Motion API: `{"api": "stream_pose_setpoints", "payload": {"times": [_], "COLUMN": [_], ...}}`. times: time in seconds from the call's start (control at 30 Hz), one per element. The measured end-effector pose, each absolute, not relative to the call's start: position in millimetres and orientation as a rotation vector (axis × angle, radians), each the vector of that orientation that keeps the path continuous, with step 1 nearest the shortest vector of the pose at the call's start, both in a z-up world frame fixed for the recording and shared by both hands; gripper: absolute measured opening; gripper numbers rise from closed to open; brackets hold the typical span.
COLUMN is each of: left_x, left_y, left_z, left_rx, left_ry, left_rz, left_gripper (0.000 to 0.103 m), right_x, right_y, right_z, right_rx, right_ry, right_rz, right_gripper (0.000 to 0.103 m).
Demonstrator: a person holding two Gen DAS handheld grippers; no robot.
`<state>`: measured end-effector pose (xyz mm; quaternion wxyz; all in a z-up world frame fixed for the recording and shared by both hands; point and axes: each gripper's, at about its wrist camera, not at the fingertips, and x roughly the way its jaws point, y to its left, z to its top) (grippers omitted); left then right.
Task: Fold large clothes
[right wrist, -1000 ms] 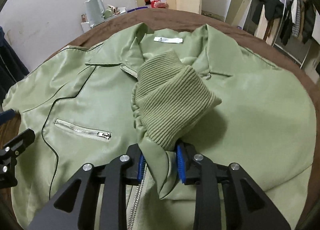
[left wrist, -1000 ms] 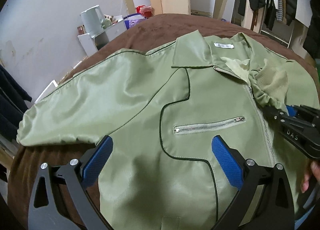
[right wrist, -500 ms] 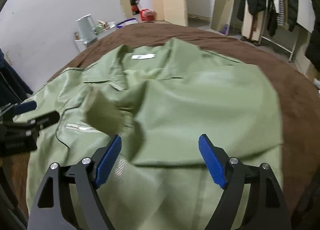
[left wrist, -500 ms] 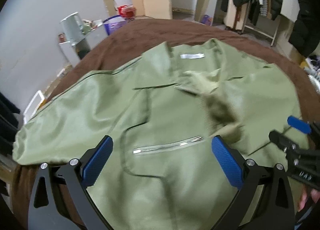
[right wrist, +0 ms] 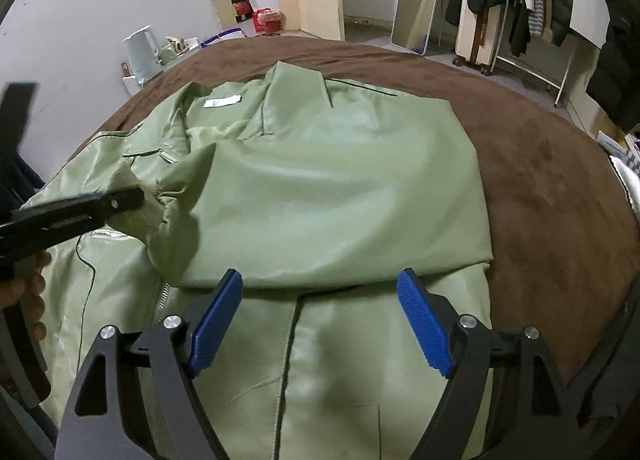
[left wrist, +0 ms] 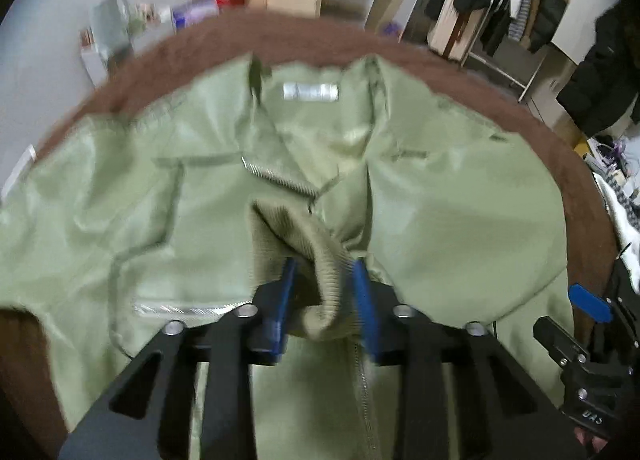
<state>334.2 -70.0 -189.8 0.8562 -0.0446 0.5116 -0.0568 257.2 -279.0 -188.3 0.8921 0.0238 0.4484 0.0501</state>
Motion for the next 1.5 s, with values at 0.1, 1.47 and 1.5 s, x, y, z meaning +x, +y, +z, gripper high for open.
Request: {"api": "stream_pose_setpoints", "payload": {"times": [0.1, 1.47, 1.5], "left_x": [338, 307, 307], "left_y": [-70, -7, -5], "left_z": [-199, -211, -207], "left_rx": [-0.078, -0.037, -0.038], "left_ry": [1.099, 1.057, 1.053], "left_rz": [-0.132, 0.051, 0.057], "left_gripper": [0.019, 0.07, 0.074], "right_x": [258, 337, 334], "right_y": [-286, -289, -285], "right_z": [-191, -216, -212], "right_rx": [0.066, -0.007, -0.006], "right_ry": [0.937, 1.006, 1.004], "right_rz": [0.096, 0.047, 0.06], "right_gripper": [0.079, 0.083, 0.085]}}
